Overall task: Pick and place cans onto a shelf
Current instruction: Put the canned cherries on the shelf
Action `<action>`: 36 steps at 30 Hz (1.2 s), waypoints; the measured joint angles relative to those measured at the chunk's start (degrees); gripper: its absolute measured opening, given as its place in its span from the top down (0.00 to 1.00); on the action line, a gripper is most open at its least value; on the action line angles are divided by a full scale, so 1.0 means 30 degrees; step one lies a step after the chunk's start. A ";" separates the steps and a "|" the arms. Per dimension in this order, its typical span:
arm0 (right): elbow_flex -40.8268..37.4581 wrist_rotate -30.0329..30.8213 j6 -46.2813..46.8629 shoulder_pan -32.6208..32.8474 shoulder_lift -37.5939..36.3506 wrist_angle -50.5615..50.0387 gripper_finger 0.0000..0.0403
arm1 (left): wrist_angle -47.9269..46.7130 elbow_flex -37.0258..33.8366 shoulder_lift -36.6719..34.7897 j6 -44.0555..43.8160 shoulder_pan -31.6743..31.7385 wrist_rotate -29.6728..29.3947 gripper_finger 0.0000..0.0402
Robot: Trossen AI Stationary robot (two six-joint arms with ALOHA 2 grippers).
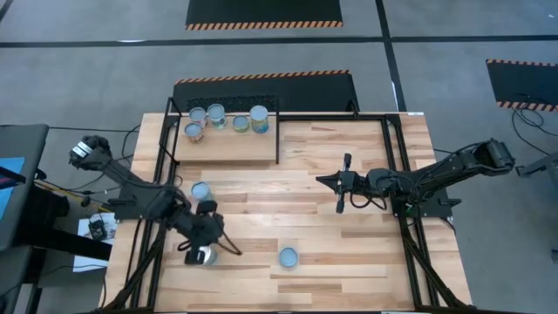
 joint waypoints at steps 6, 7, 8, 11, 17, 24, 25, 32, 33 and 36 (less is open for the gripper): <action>0.0003 0.0000 0.0000 0.0000 -0.0004 -0.0044 0.96 | 0.0117 0.0000 0.0007 -0.2242 -0.2551 -0.1205 0.86; 0.0004 0.0000 0.0000 0.0000 0.0004 -0.0044 0.96 | 0.0109 0.0000 0.0007 -0.2824 -0.2920 -0.1556 0.84; 0.0004 0.0000 0.0000 0.0000 -0.0003 -0.0057 0.96 | 0.0083 0.0000 0.0007 -0.3389 -0.3240 -0.1921 0.81; 0.0011 0.0000 0.0000 0.0000 -0.0002 -0.0412 0.97 | -0.0155 0.0000 0.0007 -0.4828 -0.4013 -0.2721 0.74; 0.0011 0.0009 0.0000 -0.0321 -0.0004 -0.0531 0.96 | -0.2141 0.0389 0.0602 -0.7170 -0.4622 -0.3033 0.69; 0.0011 0.0021 0.0000 -0.0665 -0.0003 -0.0524 0.97 | -0.8714 0.5705 0.5313 -0.5149 -0.4798 -0.2843 0.69; 0.0011 0.0017 0.0000 -0.0647 -0.0001 -0.0524 0.97 | -0.9550 0.6671 0.6043 -0.4869 -0.4790 -0.2686 0.70; 0.0011 -0.0029 -0.0006 -0.0481 -0.0002 -0.0524 0.96 | -1.0378 0.9289 0.9208 -0.5225 -0.4776 -0.0667 0.85; 0.0011 -0.0034 -0.0014 -0.0481 -0.0004 -0.0524 0.96 | -1.0485 0.9289 0.9418 -0.5463 -0.4761 -0.0847 0.87; 0.0011 -0.0036 -0.0068 -0.0481 -0.0004 -0.0524 0.96 | -1.0425 0.9282 0.9668 -0.5700 -0.4718 -0.1220 0.86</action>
